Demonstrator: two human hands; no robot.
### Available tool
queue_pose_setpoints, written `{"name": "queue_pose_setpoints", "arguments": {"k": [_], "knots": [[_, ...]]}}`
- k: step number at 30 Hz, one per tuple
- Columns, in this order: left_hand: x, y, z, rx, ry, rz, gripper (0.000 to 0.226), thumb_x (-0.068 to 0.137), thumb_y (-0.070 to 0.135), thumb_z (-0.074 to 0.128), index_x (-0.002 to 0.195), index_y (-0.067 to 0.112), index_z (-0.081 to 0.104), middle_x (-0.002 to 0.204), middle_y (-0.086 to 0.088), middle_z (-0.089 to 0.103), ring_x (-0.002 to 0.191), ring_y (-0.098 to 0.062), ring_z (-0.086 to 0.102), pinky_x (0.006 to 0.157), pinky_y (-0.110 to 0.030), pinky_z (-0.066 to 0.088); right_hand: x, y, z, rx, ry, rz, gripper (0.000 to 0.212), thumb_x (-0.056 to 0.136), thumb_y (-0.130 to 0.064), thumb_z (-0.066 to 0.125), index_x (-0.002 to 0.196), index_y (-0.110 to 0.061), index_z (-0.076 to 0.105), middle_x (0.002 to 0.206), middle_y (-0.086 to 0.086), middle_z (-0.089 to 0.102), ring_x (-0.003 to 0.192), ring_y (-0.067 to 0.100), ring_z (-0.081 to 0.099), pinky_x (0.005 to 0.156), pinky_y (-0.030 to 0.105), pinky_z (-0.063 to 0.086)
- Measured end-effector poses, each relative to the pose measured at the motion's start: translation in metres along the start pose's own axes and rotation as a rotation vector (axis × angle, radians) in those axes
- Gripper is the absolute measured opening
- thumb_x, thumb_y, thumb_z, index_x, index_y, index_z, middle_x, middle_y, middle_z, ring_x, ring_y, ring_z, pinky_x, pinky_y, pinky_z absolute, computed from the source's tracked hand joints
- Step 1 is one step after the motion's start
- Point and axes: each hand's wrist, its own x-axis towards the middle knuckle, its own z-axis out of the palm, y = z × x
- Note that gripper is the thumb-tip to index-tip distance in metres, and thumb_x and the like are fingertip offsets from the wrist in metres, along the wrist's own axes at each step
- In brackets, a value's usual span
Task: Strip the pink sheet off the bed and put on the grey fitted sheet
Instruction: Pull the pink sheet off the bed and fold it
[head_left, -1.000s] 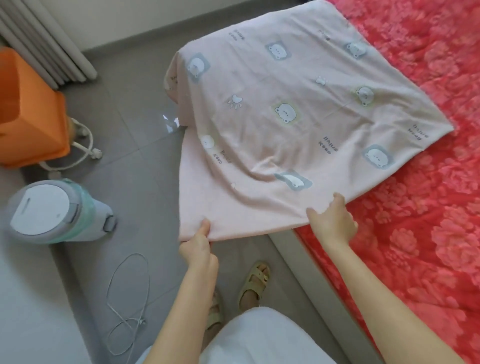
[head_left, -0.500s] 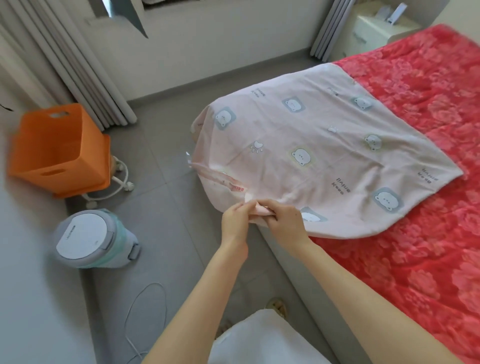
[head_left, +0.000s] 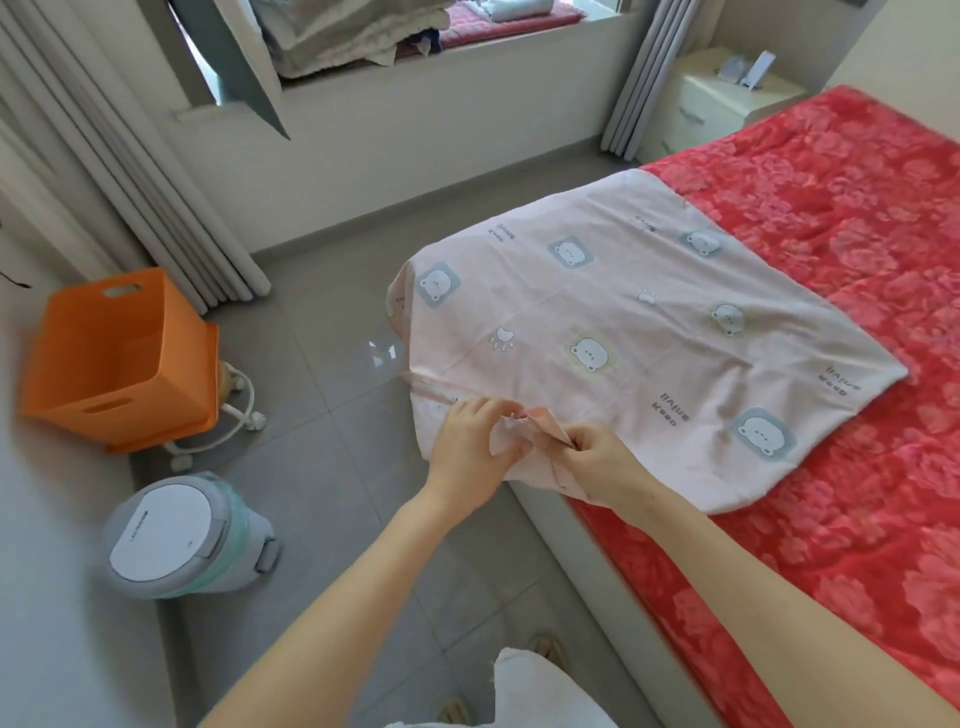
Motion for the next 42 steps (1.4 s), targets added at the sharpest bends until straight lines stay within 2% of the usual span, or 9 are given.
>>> {"name": "queue_pose_setpoints", "arguments": {"k": [6,9,15,18,21,24,30,38,42], "knots": [[0.038,0.022,0.007,0.136,0.09,0.155,0.036,0.068,0.02,0.081,0.098,0.011,0.063,0.098,0.001,0.062,0.096,-0.021,0.05,0.075,-0.016,0.028,0.0,-0.016,-0.046,0.169,-0.068,0.005,0.058,0.077,-0.048,0.062,0.042,-0.007,0.044,0.042,0.006,0.037,0.054,0.015,0.044,0.064,0.02,0.041],[0.053,0.038,0.012,0.212,0.173,0.337,0.028,0.07,0.023,0.072,0.094,0.015,0.059,0.092,-0.001,0.059,0.09,-0.016,0.043,0.077,-0.023,0.036,0.003,-0.017,-0.066,0.252,-0.098,0.019,0.062,0.093,-0.034,0.055,0.036,-0.013,0.048,0.039,0.005,0.04,0.056,0.009,0.051,0.069,0.017,0.048],[0.098,0.062,0.003,0.319,-0.136,0.613,0.03,0.071,0.021,0.067,0.096,0.029,0.052,0.092,0.0,0.061,0.086,-0.024,0.054,0.072,-0.034,0.047,0.011,-0.022,-0.096,0.219,-0.102,-0.032,0.063,0.099,-0.03,0.046,0.051,0.01,0.052,0.051,0.01,0.049,0.058,0.007,0.054,0.073,0.014,0.041],[0.118,0.065,-0.006,0.358,-0.309,0.678,0.009,0.078,0.026,0.055,0.081,0.018,0.06,0.075,-0.002,0.06,0.07,-0.027,0.055,0.057,-0.04,0.051,0.022,-0.027,-0.101,0.209,-0.1,-0.004,0.051,0.099,-0.03,0.048,0.06,0.001,0.059,0.057,0.003,0.056,0.063,0.005,0.056,0.073,0.017,0.042],[0.139,0.061,-0.016,0.33,-0.419,0.695,0.03,0.084,0.029,0.044,0.081,0.013,0.07,0.072,-0.002,0.063,0.07,-0.025,0.057,0.059,-0.038,0.051,0.031,-0.035,-0.102,0.196,-0.068,0.014,0.048,0.095,-0.04,0.052,0.08,0.004,0.065,0.07,0.003,0.059,0.071,0.01,0.056,0.074,0.021,0.044],[0.156,0.063,-0.03,0.253,-0.467,0.792,0.027,0.085,0.026,0.046,0.083,0.015,0.071,0.073,0.003,0.064,0.07,-0.017,0.055,0.058,-0.029,0.051,0.035,-0.047,-0.101,0.123,0.04,-0.08,0.065,0.091,-0.054,0.051,0.071,0.007,0.045,0.063,0.009,0.034,0.057,0.016,0.033,0.053,0.021,0.028],[0.19,0.096,-0.049,0.115,-0.46,1.071,0.018,0.085,0.019,0.055,0.082,0.012,0.071,0.085,0.004,0.068,0.083,-0.012,0.052,0.076,-0.026,0.045,0.045,-0.082,-0.112,0.165,0.47,-0.2,0.049,0.089,-0.032,0.064,0.067,0.009,0.048,0.062,0.002,0.033,0.058,0.011,0.033,0.055,0.026,0.028],[0.227,0.154,-0.042,0.089,-0.422,1.277,0.021,0.082,0.03,0.057,0.077,0.018,0.074,0.108,-0.007,0.059,0.111,-0.03,0.052,0.091,-0.04,0.044,0.014,-0.115,-0.143,0.077,0.47,-0.166,0.043,0.097,-0.023,0.053,0.057,-0.01,0.045,0.048,-0.009,0.027,0.044,0.005,0.023,0.046,0.016,0.022],[0.232,0.167,-0.034,0.098,-0.521,1.285,0.019,0.08,0.022,0.059,0.073,0.01,0.071,0.091,-0.007,0.063,0.08,-0.027,0.061,0.068,-0.036,0.055,0.008,-0.118,-0.154,-0.029,0.462,-0.11,0.037,0.096,-0.019,0.05,0.07,0.007,0.052,0.049,-0.007,0.031,0.045,0.006,0.026,0.048,0.023,0.023]]}}
